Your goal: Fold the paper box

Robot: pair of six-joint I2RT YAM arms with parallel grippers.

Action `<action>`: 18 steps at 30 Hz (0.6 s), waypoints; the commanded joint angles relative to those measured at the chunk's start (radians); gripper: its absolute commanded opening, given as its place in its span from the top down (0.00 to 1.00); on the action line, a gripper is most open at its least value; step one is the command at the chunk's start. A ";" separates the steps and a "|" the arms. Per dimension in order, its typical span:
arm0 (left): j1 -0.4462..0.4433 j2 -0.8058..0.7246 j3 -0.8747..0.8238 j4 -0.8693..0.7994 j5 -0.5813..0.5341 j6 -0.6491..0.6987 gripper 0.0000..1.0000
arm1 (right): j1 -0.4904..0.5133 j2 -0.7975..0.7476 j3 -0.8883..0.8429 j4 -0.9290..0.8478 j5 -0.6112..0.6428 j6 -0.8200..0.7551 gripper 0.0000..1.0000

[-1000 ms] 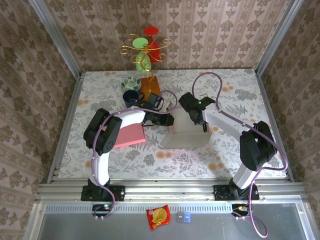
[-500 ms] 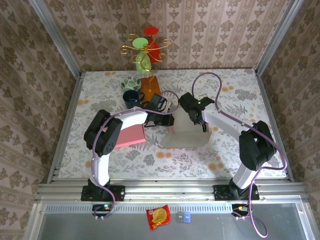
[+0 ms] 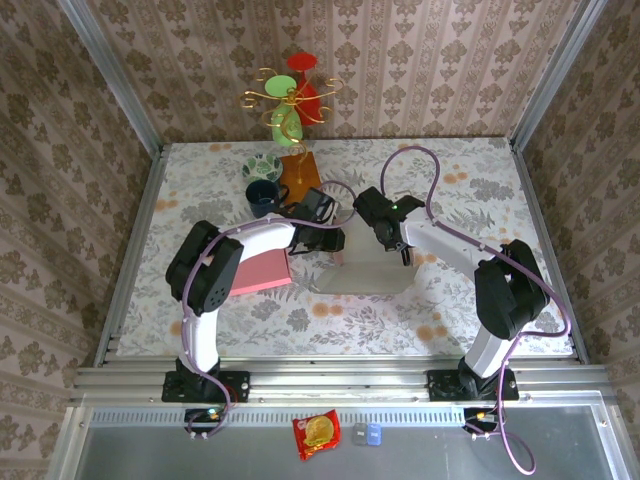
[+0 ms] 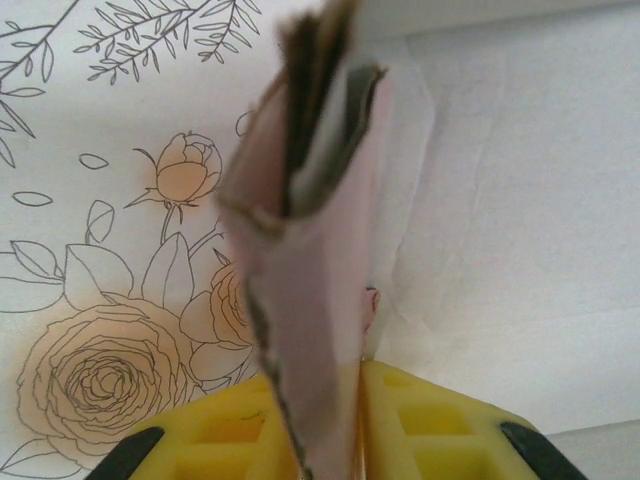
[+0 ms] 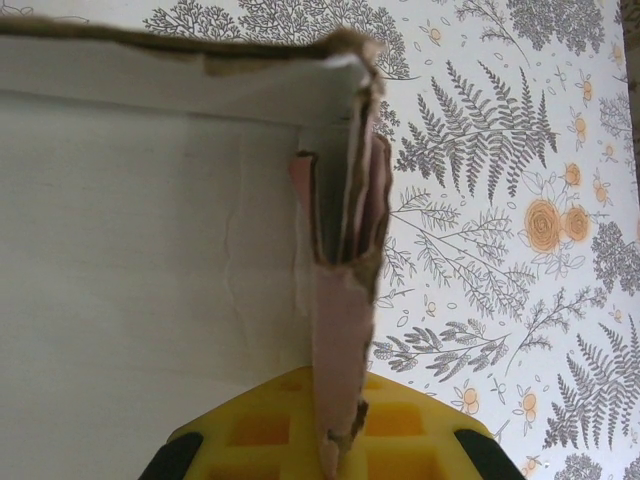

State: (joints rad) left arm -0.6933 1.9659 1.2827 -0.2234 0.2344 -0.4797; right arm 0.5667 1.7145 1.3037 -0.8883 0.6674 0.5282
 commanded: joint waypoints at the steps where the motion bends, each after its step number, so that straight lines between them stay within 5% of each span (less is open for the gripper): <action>1: 0.018 -0.032 -0.025 -0.044 -0.068 -0.007 0.87 | 0.002 0.008 0.000 -0.031 0.021 0.017 1.00; 8: 0.013 -0.035 -0.025 -0.086 -0.157 -0.047 0.91 | 0.007 0.015 0.004 -0.037 0.021 0.022 1.00; 18: 0.014 -0.037 -0.031 -0.096 -0.190 -0.070 0.77 | 0.010 0.022 0.002 -0.034 0.012 0.024 1.00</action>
State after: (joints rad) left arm -0.6945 1.9450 1.2766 -0.2504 0.1329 -0.5365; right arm 0.5789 1.7203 1.3037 -0.8661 0.6418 0.5323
